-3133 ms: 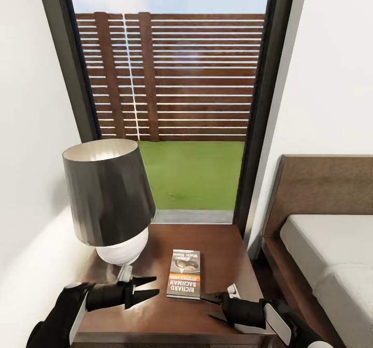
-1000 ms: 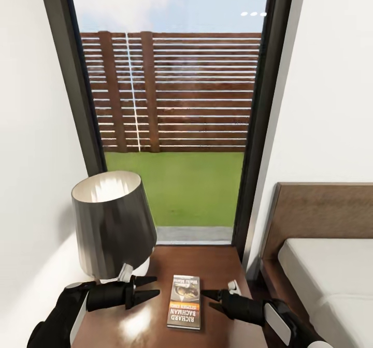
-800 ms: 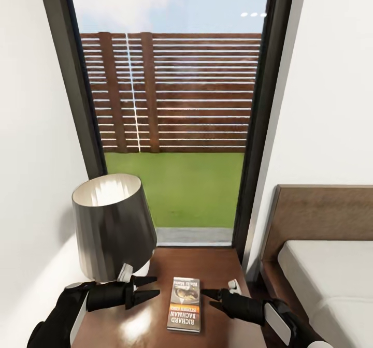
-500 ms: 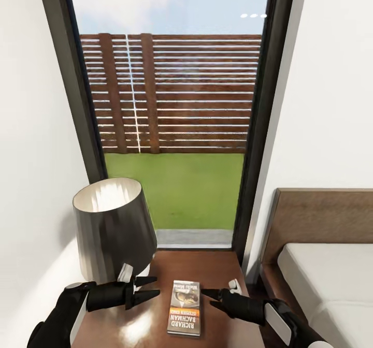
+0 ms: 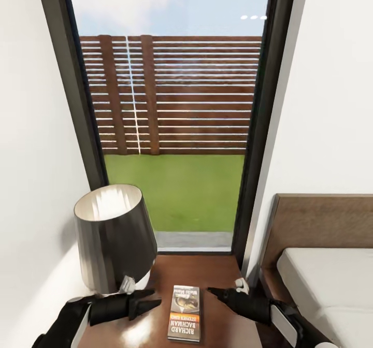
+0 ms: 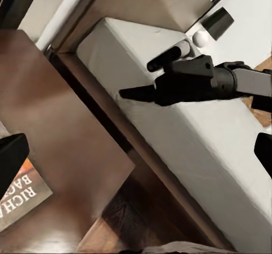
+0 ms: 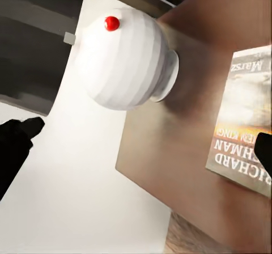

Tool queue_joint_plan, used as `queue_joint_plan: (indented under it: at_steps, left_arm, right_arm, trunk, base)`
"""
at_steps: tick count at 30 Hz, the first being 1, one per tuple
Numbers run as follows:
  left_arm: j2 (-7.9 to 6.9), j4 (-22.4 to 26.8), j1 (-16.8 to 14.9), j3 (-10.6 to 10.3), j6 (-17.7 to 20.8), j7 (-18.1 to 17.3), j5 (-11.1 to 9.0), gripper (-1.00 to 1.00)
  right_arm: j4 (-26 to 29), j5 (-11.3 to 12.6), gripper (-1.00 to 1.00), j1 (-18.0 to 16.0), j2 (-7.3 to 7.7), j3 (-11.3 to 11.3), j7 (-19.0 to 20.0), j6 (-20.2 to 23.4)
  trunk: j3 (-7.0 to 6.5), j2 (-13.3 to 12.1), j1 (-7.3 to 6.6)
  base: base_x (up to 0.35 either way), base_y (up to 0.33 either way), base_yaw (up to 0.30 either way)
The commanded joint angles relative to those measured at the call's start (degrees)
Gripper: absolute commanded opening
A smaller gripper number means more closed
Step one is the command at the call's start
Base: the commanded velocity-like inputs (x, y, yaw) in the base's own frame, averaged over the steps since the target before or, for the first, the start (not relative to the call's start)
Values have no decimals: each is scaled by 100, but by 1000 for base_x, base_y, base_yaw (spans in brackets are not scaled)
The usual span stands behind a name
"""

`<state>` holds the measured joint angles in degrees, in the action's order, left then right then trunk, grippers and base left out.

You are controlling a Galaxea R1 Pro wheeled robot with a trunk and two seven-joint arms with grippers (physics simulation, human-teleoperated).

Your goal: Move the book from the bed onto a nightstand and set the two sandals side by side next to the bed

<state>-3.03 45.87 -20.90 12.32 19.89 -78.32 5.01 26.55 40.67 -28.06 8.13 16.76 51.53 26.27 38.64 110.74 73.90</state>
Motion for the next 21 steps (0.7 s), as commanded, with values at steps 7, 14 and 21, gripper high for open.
queue_joint_plan:
  at_steps: [7,14,21]
  left_arm:
    - [10,-846,-2,16,-701,907,50,100]
    - [13,-1631,-2,-4,-1495,1481,75,100]
    - [29,-2311,-2,-28,-2033,2077,82,100]
  right_arm:
    - [-25,43,100,21,846,37,-3,-179]
    - [-863,-97,100,35,1144,46,-7,-1136]
    - [-1633,-325,100,37,1161,55,-26,-1774]
  trunk:
    - [-120,-279,-155]
    - [-246,-560,-309]
    - [-372,-841,-463]
  base:
    - [0,0,0]
    - [0,0,0]
    - [0,0,0]
